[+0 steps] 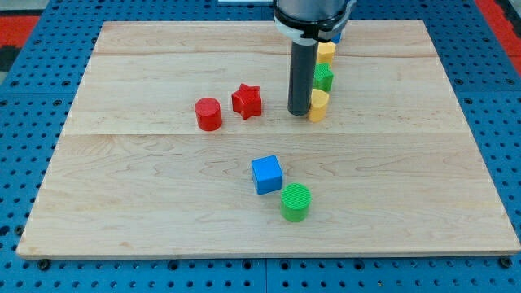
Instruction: Move the red circle to the bottom of the yellow heart
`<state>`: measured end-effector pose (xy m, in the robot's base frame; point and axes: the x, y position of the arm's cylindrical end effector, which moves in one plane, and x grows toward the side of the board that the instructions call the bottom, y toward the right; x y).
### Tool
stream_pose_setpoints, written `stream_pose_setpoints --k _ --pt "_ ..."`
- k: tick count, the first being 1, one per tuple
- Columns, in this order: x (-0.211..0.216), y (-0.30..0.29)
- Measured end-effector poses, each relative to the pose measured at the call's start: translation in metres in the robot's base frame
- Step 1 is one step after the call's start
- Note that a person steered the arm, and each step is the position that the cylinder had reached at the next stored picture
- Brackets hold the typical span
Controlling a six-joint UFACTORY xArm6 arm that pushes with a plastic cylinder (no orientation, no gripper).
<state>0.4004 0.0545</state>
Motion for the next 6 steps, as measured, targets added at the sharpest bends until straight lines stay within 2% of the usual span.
stream_pose_setpoints --k 1,2,3,4,5,6 --pt "0.010 -0.002" --pt "0.044 -0.034" --pt "0.065 -0.115" --pt "0.065 -0.221" --pt "-0.004 -0.242" --pt "-0.026 -0.169"
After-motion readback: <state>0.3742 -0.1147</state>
